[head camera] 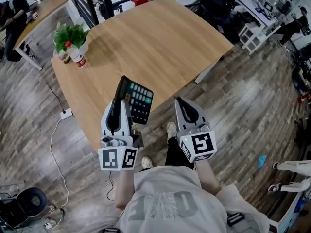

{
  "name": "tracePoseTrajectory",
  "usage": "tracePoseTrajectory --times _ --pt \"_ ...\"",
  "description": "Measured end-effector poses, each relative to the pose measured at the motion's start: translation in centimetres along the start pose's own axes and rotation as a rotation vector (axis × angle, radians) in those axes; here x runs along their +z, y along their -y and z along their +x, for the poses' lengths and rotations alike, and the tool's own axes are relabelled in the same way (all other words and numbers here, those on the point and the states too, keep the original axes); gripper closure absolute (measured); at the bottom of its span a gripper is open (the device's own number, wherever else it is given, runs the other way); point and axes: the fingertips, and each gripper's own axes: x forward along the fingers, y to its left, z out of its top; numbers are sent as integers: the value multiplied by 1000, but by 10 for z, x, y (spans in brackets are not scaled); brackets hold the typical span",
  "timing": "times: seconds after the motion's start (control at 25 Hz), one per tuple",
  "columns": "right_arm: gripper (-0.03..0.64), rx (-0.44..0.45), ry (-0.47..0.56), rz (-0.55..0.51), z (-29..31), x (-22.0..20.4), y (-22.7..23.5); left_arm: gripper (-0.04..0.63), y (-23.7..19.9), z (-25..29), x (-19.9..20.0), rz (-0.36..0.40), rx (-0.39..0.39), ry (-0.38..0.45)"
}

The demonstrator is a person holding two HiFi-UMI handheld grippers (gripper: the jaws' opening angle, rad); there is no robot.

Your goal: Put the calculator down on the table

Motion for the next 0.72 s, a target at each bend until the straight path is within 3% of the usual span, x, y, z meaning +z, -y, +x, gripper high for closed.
tracePoseTrajectory --times 0.48,0.72 --pt "595 127 45 -23 122 10 148 517 26 168 -42 88 115 32" --pt "595 181 54 -39 162 27 210 517 30 219 -38 153 178 42"
